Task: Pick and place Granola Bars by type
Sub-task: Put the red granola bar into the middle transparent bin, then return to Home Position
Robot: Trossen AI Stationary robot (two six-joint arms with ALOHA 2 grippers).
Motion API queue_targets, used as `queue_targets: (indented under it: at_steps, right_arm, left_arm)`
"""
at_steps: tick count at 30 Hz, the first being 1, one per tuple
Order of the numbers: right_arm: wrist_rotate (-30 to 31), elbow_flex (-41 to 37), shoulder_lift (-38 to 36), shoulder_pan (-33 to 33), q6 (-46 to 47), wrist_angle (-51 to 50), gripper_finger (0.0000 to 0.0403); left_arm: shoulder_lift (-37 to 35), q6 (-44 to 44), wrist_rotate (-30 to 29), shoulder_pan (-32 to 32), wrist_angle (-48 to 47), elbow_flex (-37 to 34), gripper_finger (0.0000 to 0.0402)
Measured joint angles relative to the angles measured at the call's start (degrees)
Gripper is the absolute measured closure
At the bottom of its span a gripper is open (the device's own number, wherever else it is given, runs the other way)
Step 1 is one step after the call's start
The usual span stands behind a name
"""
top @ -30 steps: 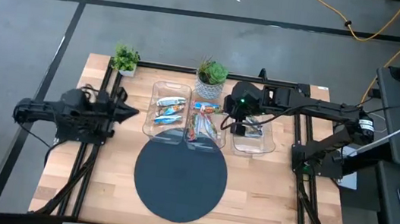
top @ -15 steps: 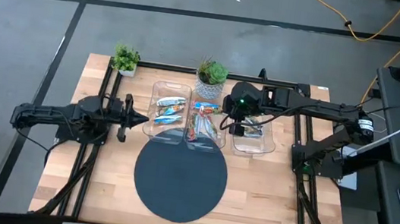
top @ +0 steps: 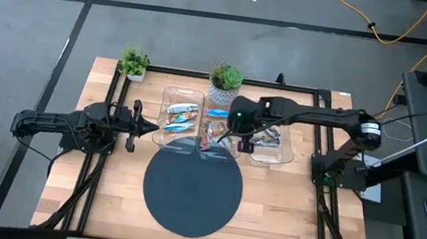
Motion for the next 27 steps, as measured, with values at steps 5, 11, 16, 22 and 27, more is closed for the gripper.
queue_targets:
  at_steps: [5, 11, 16, 22, 27]
  right_arm:
    - [-0.52, 0.0, 1.75, -0.77, 0.07, 0.09, 0.0377]
    - [-2.24, -0.02, -0.08, -0.9, -0.13, 3.73, 0.0281]
    - [-1.25, -0.02, -3.31, -0.98, 2.87, 6.82, 0.017]
    - [-10.4, -1.56, -11.85, 0.04, 3.12, 14.69, 0.013]
    - [-17.22, -9.56, -23.91, 1.57, 0.21, 28.6, 0.0161]
  left_arm:
    - [0.0, -0.01, -0.04, 0.0, 0.0, 0.0, 0.0398]
    - [0.0, 0.0, -0.06, 0.0, 0.0, 0.0, 0.0394]
    - [0.0, 0.0, -0.08, 0.0, 0.0, -0.02, 0.0398]
    - [0.0, 0.0, -0.08, 0.0, 0.0, -0.02, 0.0398]
    - [0.02, 0.0, -0.1, 0.0, 0.0, -0.02, 0.0393]
